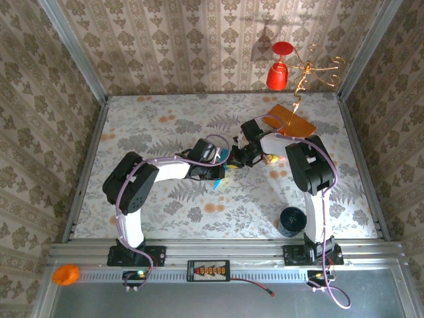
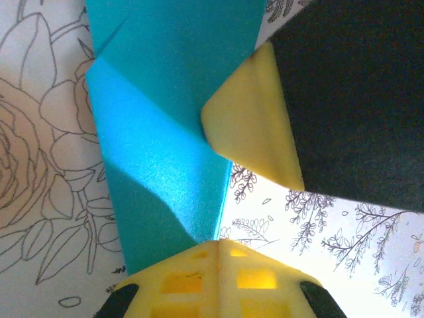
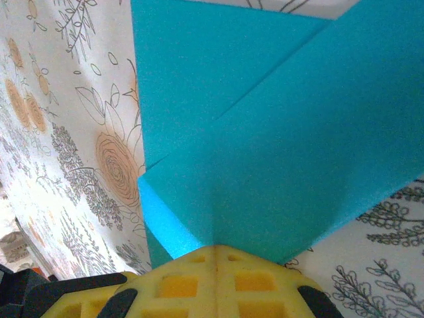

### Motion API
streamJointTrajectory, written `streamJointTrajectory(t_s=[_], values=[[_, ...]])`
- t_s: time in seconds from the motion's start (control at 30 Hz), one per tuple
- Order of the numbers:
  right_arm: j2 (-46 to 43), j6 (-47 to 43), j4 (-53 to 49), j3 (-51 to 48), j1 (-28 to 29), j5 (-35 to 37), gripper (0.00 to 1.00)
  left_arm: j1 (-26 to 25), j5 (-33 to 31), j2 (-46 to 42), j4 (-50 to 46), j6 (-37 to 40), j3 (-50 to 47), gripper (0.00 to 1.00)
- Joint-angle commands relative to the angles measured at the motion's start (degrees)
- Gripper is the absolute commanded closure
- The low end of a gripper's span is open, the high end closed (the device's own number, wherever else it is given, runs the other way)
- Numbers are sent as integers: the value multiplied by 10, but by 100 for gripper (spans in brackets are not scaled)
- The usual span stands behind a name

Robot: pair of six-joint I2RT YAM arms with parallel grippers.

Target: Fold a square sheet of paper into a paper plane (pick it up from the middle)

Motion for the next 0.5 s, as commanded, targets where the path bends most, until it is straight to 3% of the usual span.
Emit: streamJointTrajectory(t_s=[0.0,0.47], values=[[34,9,-40,-1,-9,82,100,-12,8,-11,-92,16,-30,96],[38,10,-44,5,-10,83,100,-23,6,-39,-119,32,-54,97]])
